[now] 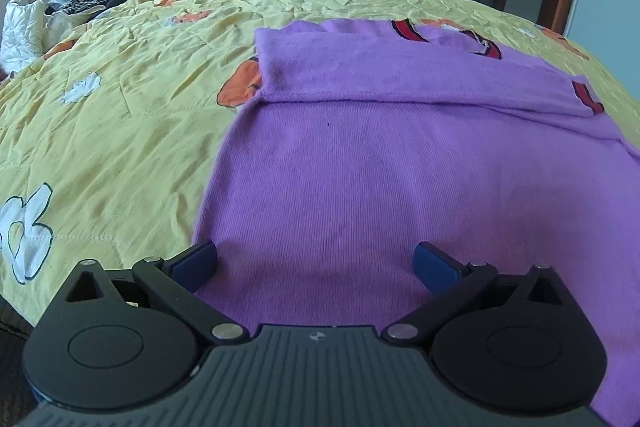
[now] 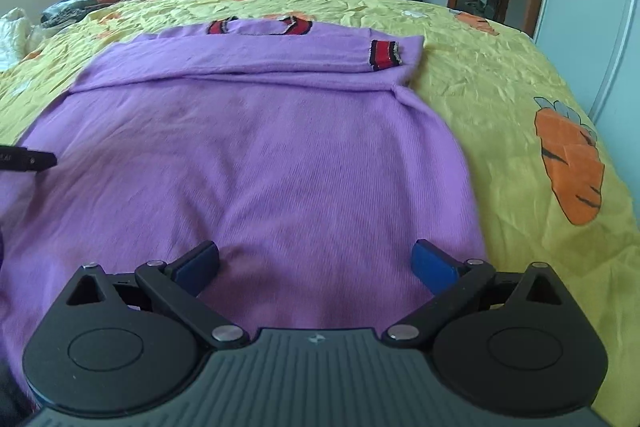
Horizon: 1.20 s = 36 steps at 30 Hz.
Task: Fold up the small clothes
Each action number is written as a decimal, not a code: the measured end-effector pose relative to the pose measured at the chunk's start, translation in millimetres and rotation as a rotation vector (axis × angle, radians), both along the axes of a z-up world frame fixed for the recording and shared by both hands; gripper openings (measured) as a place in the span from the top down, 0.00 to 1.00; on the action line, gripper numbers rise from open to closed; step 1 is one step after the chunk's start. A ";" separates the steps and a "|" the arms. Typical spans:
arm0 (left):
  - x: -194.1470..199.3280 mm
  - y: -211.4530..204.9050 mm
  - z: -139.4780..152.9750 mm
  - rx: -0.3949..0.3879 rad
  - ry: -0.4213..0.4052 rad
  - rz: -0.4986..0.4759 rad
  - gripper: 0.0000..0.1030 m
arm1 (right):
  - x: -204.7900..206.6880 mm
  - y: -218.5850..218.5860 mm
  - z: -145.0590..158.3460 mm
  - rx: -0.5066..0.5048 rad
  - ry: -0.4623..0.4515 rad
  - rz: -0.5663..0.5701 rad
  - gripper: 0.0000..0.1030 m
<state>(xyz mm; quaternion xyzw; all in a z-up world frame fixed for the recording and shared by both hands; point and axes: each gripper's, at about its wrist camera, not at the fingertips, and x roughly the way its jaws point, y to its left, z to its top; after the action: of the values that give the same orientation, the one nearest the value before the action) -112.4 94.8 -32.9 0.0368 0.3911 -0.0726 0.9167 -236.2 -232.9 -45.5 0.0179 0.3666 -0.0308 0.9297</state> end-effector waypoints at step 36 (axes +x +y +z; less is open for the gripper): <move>3.0 107.9 6.1 -0.334 0.046 -0.121 0.02 | 4.2 -96.7 4.5 0.219 -0.060 0.037 0.40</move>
<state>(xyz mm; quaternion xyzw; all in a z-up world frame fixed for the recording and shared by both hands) -109.3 202.7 -26.8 -0.0941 0.3914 -0.1926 0.8949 -232.0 -329.6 -41.0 0.1134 0.3399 0.0271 0.9332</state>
